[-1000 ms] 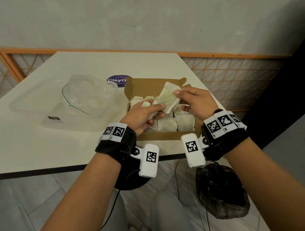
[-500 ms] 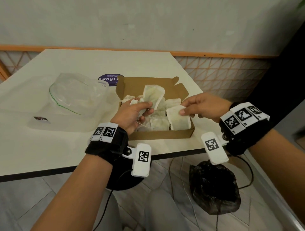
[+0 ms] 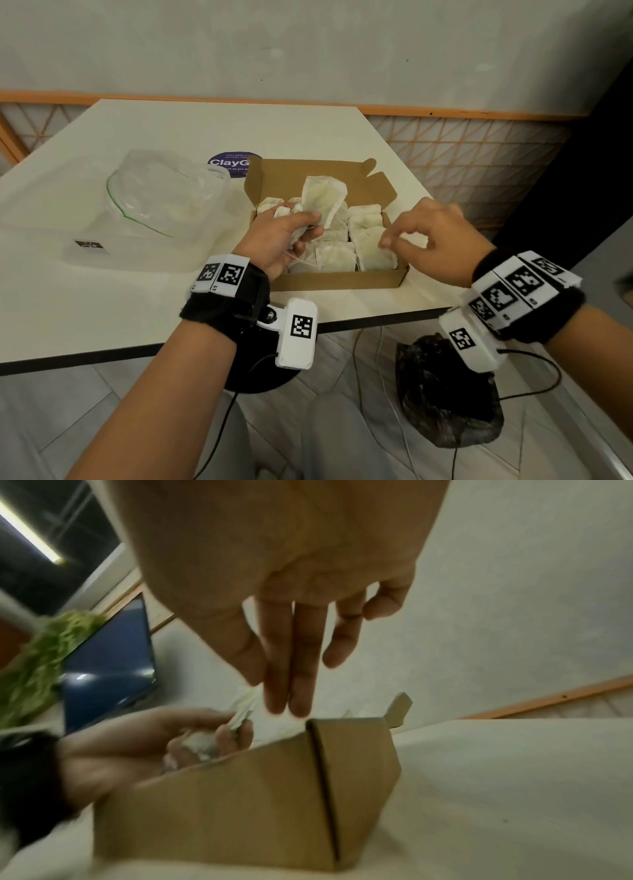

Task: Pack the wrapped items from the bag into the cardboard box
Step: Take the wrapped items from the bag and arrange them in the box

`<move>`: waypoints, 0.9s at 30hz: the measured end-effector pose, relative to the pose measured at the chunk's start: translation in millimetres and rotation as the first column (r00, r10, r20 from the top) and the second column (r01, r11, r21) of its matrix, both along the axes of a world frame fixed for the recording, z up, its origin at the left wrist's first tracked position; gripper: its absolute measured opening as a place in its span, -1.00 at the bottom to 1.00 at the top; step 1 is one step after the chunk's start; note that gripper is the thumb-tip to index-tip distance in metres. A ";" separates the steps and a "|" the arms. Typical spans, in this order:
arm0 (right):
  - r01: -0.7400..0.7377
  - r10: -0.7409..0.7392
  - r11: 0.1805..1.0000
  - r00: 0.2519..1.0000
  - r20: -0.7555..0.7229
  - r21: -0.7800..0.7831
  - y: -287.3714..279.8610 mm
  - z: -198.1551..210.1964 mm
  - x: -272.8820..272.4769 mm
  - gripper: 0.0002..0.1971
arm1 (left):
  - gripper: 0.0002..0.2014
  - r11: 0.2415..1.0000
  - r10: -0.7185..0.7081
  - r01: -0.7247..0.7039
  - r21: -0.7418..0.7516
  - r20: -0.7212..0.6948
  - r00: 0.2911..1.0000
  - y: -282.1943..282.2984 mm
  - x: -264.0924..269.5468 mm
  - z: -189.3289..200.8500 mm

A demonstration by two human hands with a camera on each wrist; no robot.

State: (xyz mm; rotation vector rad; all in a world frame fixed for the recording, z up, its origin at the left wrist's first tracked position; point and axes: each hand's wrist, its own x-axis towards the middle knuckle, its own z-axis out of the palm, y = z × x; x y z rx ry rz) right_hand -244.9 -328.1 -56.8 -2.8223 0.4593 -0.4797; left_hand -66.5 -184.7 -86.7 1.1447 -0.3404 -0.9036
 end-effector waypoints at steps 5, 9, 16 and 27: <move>-0.076 -0.013 0.960 0.949 -0.314 -0.270 9.3 -7.7 -9.4 -0.48 | -0.84 1.000 0.001 -0.001 0.004 0.003 1.000 -0.6 -0.7 -0.2; -0.015 -0.087 0.946 0.951 -0.296 -0.324 15.8 -18.5 -5.4 -0.42 | -0.83 1.000 0.006 -0.006 0.011 0.000 1.000 0.3 -2.1 0.7; 0.085 -0.092 0.990 0.994 -0.057 -0.111 8.7 -14.5 4.4 -0.80 | -0.83 1.000 0.001 -0.001 0.015 -0.001 1.000 0.5 -3.4 1.7; 0.139 -0.178 0.964 0.971 -0.163 -0.226 5.4 8.1 36.6 -0.61 | -0.83 1.000 0.006 -0.006 0.020 0.013 1.000 0.6 -2.5 1.7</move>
